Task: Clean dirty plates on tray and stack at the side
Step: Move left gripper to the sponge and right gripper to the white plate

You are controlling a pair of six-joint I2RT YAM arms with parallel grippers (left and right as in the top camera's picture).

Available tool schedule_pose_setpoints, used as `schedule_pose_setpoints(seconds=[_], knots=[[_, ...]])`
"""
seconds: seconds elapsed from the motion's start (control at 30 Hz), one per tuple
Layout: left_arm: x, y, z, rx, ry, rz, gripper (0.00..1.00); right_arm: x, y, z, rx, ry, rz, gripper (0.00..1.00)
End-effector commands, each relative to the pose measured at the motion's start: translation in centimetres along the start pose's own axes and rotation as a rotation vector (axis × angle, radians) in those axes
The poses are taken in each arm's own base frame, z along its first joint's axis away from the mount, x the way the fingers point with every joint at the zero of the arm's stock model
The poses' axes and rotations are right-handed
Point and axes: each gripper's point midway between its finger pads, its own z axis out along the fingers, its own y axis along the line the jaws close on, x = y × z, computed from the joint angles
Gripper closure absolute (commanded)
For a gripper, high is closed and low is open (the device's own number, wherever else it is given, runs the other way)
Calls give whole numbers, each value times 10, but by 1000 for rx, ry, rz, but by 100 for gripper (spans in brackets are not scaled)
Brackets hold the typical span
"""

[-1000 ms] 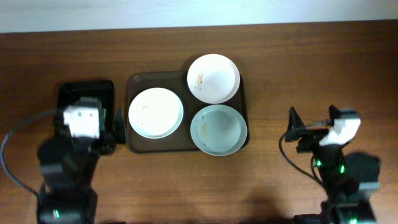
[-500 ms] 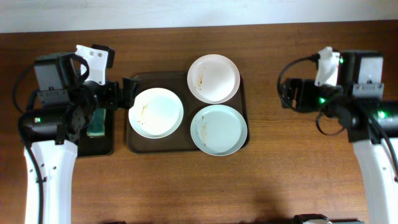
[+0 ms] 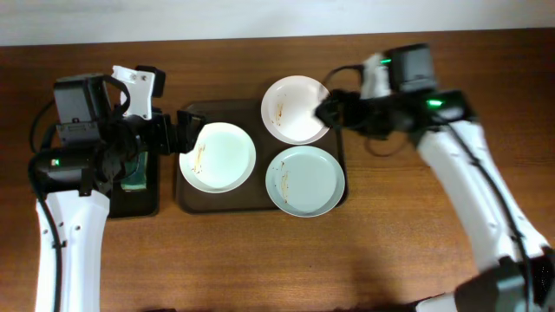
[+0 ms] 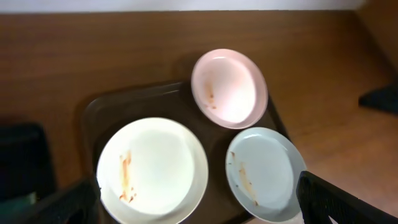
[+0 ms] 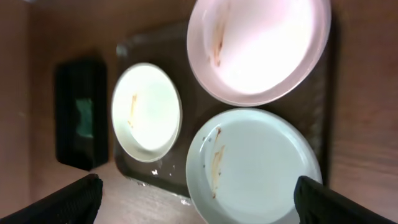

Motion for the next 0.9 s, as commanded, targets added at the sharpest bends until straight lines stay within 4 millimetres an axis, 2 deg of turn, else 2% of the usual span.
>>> schedule_pose_setpoints(seconds=[0.0,0.1,0.17,0.2,0.3,0.37,0.53,0.7,0.87], knots=[[-2,41,4,-165,46,-199,1,-13,29,17,85,-56,-39,2],[1,67,1,-215,113,-290,1,-14,53,41,102,-53,-85,2],[7,87,-2,-280,159,-332,1,-11,65,66,123,-49,-102,2],[11,97,-1,-316,174,-343,2,-8,68,76,129,-46,-101,5],[18,120,-3,-429,201,-345,8,4,75,116,159,-40,-129,26],[21,129,-5,-482,209,-341,9,10,74,135,182,-36,-146,34],[21,133,-7,-506,209,-337,9,28,61,179,217,22,-158,48],[21,133,-7,-506,209,-337,9,44,42,209,251,82,-114,56],[22,133,-6,-506,212,-338,8,55,33,226,264,116,-112,59]])
